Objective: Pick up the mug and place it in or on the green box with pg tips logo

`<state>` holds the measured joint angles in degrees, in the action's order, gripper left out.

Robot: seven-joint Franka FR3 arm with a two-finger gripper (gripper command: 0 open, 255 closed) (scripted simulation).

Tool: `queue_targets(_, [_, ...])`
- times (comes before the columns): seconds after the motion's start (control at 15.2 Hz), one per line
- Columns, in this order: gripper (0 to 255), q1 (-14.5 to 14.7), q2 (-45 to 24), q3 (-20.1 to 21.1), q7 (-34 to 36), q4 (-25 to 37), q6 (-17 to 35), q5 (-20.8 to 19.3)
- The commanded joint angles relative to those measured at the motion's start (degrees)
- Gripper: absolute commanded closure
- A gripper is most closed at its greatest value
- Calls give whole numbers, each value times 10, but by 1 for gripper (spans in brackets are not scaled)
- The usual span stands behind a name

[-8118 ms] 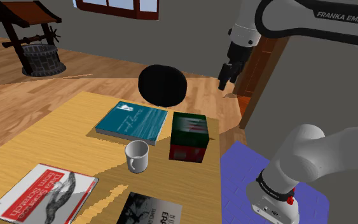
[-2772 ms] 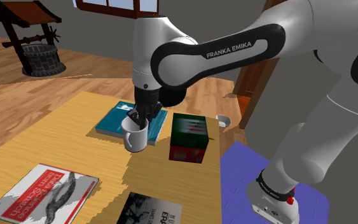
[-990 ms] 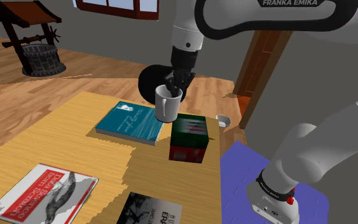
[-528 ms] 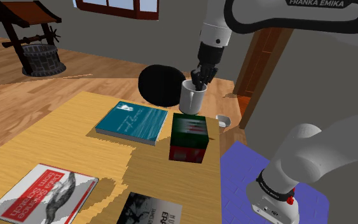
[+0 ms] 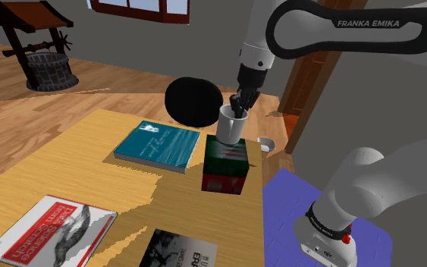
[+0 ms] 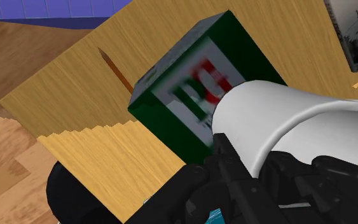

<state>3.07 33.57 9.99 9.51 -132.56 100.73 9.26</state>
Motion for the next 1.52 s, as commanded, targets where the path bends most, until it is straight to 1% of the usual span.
queue_targets(0.0, [255,0,2,1,-2,-17,15,1])
queue_targets(0.59, [255,3,-1,7,-7,-81,82,7])
queue_targets(1.12, [255,3,-1,7,-7,-81,82,7])
queue_targets(1.19, [0,3,-1,7,-7,-81,82,7])
queue_targets(1.45, [0,3,-1,7,-7,-81,82,7])
